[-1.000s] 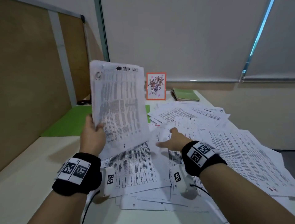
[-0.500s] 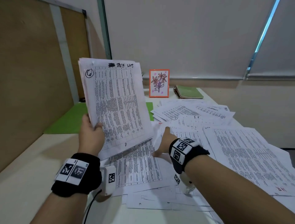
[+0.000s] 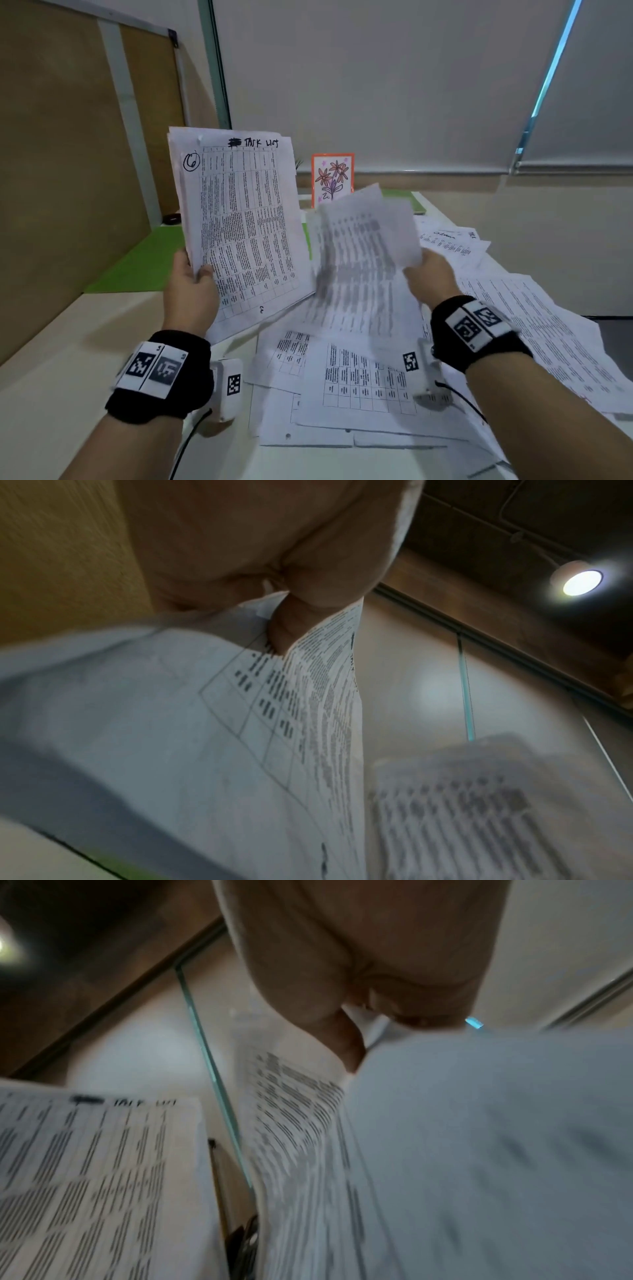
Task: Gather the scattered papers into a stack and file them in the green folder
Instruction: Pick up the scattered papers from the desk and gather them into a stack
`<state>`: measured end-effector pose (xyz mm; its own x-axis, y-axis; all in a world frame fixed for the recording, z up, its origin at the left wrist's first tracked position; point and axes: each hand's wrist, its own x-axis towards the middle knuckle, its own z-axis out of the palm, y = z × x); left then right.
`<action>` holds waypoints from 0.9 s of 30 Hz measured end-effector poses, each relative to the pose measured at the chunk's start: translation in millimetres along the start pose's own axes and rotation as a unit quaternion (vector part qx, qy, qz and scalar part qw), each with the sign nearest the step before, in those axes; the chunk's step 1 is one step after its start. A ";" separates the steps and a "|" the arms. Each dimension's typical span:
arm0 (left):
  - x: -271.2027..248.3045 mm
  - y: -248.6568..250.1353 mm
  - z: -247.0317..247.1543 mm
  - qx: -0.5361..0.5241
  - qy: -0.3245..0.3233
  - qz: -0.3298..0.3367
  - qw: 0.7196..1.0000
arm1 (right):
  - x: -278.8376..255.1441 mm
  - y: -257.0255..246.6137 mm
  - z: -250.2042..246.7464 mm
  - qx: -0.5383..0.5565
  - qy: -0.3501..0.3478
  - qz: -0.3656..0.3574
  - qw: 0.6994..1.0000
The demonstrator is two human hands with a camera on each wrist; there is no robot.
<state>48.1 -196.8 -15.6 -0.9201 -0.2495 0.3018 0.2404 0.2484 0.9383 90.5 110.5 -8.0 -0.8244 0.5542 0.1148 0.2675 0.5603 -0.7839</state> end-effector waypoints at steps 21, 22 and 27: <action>-18.9 31.3 40.6 -0.062 -0.135 -0.008 0.989 | 9.3 -7.4 -29.2 0.363 -0.034 -0.074 0.928; -22.1 34.5 42.8 -0.070 -0.152 -0.017 0.986 | 8.3 -7.6 -25.4 0.346 -0.047 -0.066 0.935; -34.7 45.1 54.0 -0.127 -0.220 -0.052 0.966 | 6.9 -3.6 -8.5 0.295 -0.038 -0.052 0.953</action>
<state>74.2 -126.5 7.2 -0.9723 0.1742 0.1558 0.1568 -0.0080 0.9876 88.1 117.5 0.8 -0.8710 0.4557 0.1837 -0.1268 0.1528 -0.9801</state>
